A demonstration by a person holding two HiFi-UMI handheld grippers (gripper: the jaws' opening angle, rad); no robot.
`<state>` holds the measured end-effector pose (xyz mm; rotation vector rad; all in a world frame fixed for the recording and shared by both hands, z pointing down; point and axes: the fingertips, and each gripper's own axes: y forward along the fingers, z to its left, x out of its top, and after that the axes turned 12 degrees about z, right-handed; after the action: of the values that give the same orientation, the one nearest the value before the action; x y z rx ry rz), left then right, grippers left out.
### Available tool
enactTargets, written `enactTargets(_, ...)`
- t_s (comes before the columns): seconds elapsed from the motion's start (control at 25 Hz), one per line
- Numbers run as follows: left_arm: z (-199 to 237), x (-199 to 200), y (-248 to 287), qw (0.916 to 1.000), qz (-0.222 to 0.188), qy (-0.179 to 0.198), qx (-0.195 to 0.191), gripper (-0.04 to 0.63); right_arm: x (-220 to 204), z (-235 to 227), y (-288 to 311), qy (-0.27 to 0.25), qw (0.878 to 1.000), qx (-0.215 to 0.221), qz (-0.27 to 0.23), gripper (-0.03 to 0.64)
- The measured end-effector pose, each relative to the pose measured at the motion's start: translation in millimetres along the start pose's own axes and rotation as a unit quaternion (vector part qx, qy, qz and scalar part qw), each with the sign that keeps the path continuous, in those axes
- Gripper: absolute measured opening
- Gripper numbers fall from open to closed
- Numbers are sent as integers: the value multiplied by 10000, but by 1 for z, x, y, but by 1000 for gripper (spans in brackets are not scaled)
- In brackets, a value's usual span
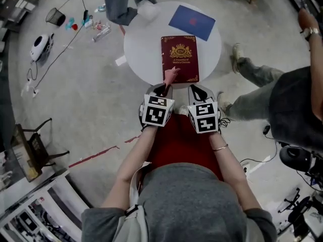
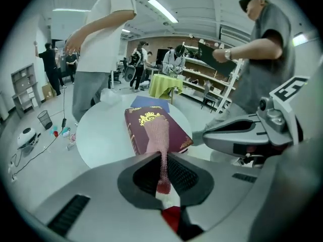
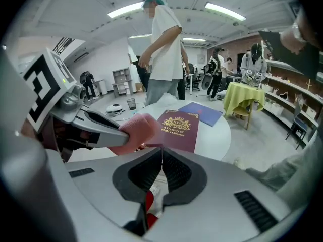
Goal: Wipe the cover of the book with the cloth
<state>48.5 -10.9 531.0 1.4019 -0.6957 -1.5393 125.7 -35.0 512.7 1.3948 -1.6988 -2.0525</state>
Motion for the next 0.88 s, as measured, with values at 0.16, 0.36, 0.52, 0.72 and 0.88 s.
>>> enactTargets(0.16,-6,9,-15,9998,-192,15,37,32,10,-2,-17,5,9997,-20,-232,29)
enactTargets(0.36,-10,21,-31,9991,-406,69,125,32,24,-10,-37,73,9986,-54,-516,29)
enactTargets(0.52,-11,33,-43,9979,-603,103,195,32,37,-18,-50,130,9971,-102,-743,29)
enactTargets(0.72,-11,52,-60,9951,-949,150,231,32,53,-26,-66,202,9943,-151,-1032,29)
enactTargets(0.88,-8,70,-78,9910,-1293,182,299,32,66,-30,-77,255,9917,-156,-1247,29)
